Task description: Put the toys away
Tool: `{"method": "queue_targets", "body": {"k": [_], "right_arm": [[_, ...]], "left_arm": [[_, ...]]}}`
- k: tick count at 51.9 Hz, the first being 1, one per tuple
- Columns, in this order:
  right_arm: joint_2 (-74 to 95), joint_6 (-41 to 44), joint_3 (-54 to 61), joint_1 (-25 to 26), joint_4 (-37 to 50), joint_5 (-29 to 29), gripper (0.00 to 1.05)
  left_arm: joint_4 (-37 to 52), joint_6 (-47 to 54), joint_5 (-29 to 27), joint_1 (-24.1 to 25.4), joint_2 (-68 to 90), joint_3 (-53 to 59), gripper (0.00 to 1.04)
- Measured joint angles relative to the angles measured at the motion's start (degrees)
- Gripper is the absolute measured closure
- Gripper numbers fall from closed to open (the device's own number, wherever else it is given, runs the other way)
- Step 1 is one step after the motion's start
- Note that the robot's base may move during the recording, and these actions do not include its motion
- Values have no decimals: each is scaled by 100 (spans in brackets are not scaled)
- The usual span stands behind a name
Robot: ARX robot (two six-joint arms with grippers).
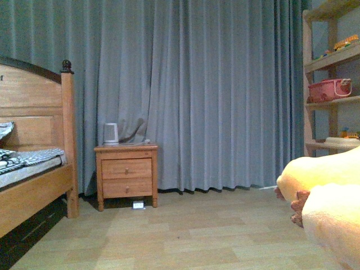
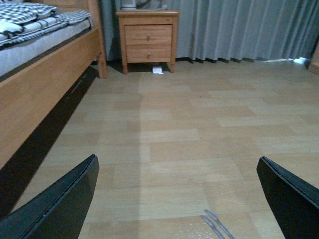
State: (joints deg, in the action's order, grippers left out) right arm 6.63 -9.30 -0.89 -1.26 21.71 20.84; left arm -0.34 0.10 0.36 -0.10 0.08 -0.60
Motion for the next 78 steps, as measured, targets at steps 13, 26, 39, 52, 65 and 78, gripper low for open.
{"method": "queue_targets", "body": {"k": [13, 26, 39, 52, 65, 78], "right_arm": [[0, 2, 0, -7, 0, 79, 98], [0, 7, 0, -7, 0, 76, 98], [0, 9, 0, -7, 0, 76, 98], [0, 9, 0, -7, 0, 72, 98], [0, 9, 0, -11, -4, 96, 98], [0, 9, 0, -11, -4, 74, 98]], "left_arm": [[0, 0, -37, 0, -4, 0, 6], [0, 0, -35, 0, -4, 0, 6], [0, 0, -37, 0, -4, 0, 6], [0, 0, -22, -2, -4, 0, 6], [0, 0, -44, 0, -4, 0, 6], [0, 0, -31, 0, -2, 0, 6]]}}
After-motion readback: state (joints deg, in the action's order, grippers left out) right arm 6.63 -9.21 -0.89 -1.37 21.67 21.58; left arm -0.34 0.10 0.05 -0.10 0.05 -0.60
